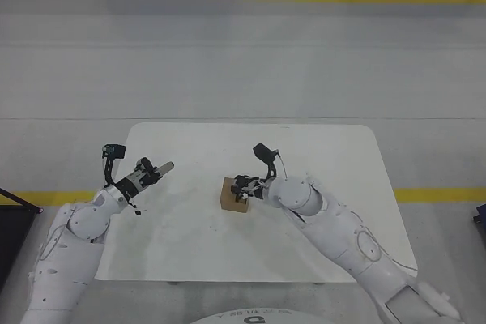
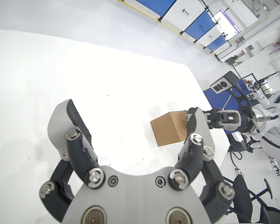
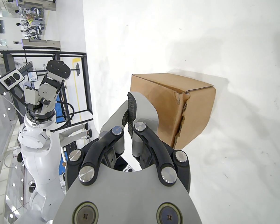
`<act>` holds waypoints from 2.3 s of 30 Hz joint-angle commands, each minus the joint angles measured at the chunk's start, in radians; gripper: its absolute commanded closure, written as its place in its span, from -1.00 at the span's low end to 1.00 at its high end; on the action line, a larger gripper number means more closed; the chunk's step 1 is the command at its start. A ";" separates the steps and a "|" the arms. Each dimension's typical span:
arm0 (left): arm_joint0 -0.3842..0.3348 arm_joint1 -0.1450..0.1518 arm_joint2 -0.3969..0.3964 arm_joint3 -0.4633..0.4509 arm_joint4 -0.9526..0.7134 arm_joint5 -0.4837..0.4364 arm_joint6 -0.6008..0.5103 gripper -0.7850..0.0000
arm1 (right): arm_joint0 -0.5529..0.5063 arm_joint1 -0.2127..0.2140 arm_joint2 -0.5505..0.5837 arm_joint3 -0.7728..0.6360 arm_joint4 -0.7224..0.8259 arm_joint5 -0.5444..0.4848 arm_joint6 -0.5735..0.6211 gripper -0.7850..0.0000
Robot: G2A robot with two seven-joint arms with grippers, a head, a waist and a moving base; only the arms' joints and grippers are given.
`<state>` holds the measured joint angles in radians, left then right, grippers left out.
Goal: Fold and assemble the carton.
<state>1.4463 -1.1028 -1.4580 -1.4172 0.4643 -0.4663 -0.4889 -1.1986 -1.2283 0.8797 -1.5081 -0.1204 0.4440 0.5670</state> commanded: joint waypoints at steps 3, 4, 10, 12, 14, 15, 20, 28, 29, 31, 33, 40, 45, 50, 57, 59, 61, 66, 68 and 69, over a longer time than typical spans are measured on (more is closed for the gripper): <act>0.000 0.000 0.000 0.000 0.000 0.000 0.000 -1.00 | 0.029 -0.011 -0.030 0.036 -0.015 0.030 0.000 1.00; 0.000 0.000 0.000 0.000 0.000 0.000 0.000 -1.00 | 0.035 -0.014 -0.035 0.042 -0.015 0.033 -0.004 1.00; 0.000 0.000 0.000 0.000 0.000 0.000 0.000 -1.00 | 0.018 -0.011 -0.003 0.013 -0.003 -0.005 -0.019 1.00; 0.000 0.000 0.000 0.000 0.000 0.000 0.000 -1.00 | 0.001 -0.005 0.028 0.000 0.007 -0.019 -0.035 1.00; 0.000 0.000 0.000 0.000 0.000 0.000 0.000 -1.00 | -0.028 0.003 0.077 -0.015 0.035 -0.046 -0.049 1.00; 0.000 0.000 0.000 0.000 0.000 0.000 0.000 -1.00 | -0.045 0.010 0.106 -0.020 0.051 -0.066 -0.037 1.00; 0.000 0.000 0.000 0.000 0.000 0.000 0.000 -1.00 | -0.115 0.040 0.233 -0.004 0.092 -0.127 0.031 1.00; 0.000 0.000 0.000 0.000 0.000 0.000 0.000 -1.00 | -0.125 0.047 0.236 0.051 0.072 -0.115 0.081 1.00; 0.000 0.000 0.000 0.000 0.000 0.000 0.000 -1.00 | -0.114 0.045 0.218 0.066 0.053 -0.101 0.083 1.00; 0.000 0.000 0.000 0.000 0.000 0.000 0.000 -1.00 | -0.086 0.036 0.173 0.095 0.027 -0.075 0.087 1.00; 0.000 0.000 0.000 0.000 0.000 0.000 0.000 -1.00 | -0.058 0.027 0.135 0.123 0.021 -0.067 0.092 1.00; 0.000 0.000 0.000 0.000 0.000 0.000 0.000 -1.00 | -0.030 0.019 0.114 0.138 0.064 -0.157 0.148 1.00; 0.000 0.000 0.000 0.000 0.000 0.000 0.000 -1.00 | -0.096 0.041 0.202 0.043 0.095 -0.211 0.146 1.00; 0.000 0.000 0.000 0.000 0.000 0.000 0.000 -1.00 | -0.126 0.046 0.159 -0.092 -0.010 -0.162 0.153 1.00; 0.000 0.000 0.000 0.000 0.000 0.000 0.000 -1.00 | -0.030 0.012 0.018 -0.027 -0.084 -0.049 0.124 1.00; 0.000 0.000 0.000 0.000 0.000 0.000 0.000 -1.00 | -0.025 0.011 0.028 -0.013 -0.060 -0.065 0.128 1.00; -0.001 0.002 0.008 -0.025 0.051 0.019 -0.015 -1.00 | -0.034 0.016 0.056 -0.010 -0.035 -0.092 0.139 1.00; -0.019 0.006 0.146 -0.203 0.442 0.158 -0.209 -0.93 | -0.069 0.029 0.100 -0.032 -0.031 -0.126 0.143 1.00; -0.043 0.001 0.217 -0.227 0.523 0.167 -0.284 -0.22 | -0.080 0.032 0.106 -0.041 -0.038 -0.130 0.139 1.00; -0.059 -0.002 0.245 -0.229 0.557 0.181 -0.307 0.07 | -0.084 0.033 0.109 -0.045 -0.040 -0.131 0.136 1.00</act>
<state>1.4049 -1.1016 -1.2513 -1.6449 0.9583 -0.2968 -0.7627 -1.2788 -1.1966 0.9861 -1.5500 -0.1585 0.3140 0.7058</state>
